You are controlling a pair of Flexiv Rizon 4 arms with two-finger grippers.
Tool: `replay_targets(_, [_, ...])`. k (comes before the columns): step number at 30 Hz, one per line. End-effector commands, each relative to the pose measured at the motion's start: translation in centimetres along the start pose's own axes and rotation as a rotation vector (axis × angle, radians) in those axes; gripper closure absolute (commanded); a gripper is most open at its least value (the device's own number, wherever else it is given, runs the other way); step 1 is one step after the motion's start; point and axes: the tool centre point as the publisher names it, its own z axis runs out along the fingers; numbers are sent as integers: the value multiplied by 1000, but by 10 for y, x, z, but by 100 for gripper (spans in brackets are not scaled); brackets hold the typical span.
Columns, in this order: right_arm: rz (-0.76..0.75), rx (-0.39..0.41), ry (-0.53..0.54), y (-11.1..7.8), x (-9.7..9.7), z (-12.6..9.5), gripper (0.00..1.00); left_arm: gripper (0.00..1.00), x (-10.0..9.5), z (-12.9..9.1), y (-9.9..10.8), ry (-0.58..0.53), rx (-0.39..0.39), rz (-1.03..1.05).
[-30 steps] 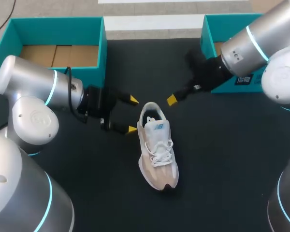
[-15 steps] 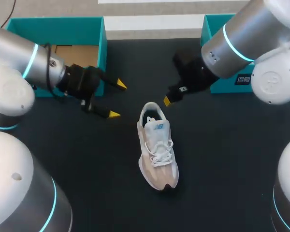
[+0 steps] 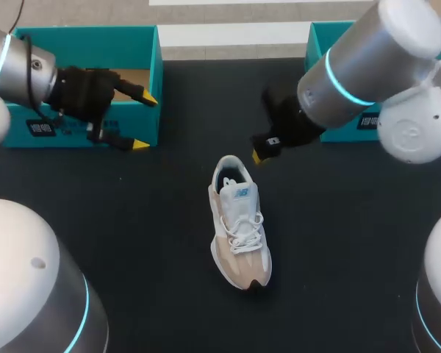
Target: Take the shoe out of the shoebox, open the shoe tongue, remove and reinsert the insole, then place the shoe into the shoebox
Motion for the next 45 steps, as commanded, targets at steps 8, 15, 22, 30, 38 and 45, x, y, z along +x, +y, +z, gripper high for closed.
replay_targets(8, [129, 23, -294, 11, 19, 56, 100, 0, 8, -6, -1, -11, 0, 3])
replay_targets(15, [119, 78, -324, 3, 32, 89, 100, 0, 8, -6, -1, -11, 0, 3])
replay_targets(22, [122, 76, -321, 1, 32, 90, 100, 0, 8, -6, -1, -11, 0, 3])
replay_targets(30, [122, 76, -321, 1, 32, 90, 100, 0, 8, -6, -1, -11, 0, 3])
replay_targets(38, [190, 73, -375, -10, 26, 91, 100, 0, 8, -6, -1, -11, 0, 3])
replay_targets(45, [206, 128, -380, -22, 18, 86, 100, 0, 8, -6, -1, -11, 0, 3])
